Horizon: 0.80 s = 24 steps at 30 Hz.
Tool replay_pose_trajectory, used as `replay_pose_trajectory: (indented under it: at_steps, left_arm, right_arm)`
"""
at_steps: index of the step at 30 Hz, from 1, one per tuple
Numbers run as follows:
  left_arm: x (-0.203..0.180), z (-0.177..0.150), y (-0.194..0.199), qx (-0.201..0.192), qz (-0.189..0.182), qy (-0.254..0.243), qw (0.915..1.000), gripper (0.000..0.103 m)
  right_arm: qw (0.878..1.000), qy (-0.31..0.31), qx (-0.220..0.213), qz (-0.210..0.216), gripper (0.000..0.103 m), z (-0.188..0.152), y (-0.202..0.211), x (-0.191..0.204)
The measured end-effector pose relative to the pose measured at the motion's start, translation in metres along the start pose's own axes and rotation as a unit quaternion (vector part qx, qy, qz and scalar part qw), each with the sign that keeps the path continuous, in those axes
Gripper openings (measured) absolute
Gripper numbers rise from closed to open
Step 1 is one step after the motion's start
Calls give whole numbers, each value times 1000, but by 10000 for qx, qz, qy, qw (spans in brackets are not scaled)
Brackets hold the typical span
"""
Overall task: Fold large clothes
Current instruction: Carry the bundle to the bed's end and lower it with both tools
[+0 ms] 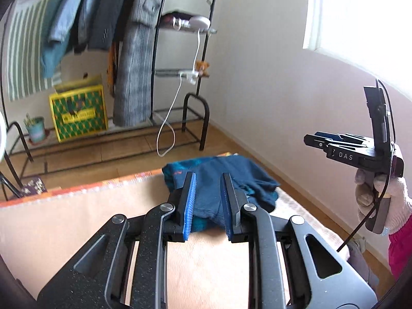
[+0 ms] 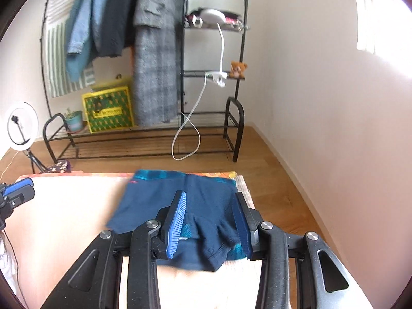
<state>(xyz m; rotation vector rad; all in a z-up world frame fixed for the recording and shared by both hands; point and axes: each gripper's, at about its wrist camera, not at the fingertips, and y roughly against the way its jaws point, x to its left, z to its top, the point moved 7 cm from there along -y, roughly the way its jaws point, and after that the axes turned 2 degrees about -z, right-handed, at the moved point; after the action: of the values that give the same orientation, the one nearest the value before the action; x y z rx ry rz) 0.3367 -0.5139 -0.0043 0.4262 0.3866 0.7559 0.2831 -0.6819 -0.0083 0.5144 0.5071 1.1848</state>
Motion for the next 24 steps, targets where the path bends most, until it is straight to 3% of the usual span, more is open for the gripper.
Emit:
replay_pose_trajectory:
  at_steps: [13, 18, 24]
  left_arm:
    - [-29, 19, 205, -743, 63, -459, 9962, 19]
    - [-43, 19, 275, -970, 88, -665, 9930, 19]
    - [-51, 13, 329, -1096, 91, -804, 9907, 19]
  right_arm:
    - [9972, 153, -727, 103, 38, 12, 206, 47]
    - [9954, 162, -926, 203, 38, 8, 261, 67]
    - [9932, 260, -1070, 370, 38, -7, 319, 100]
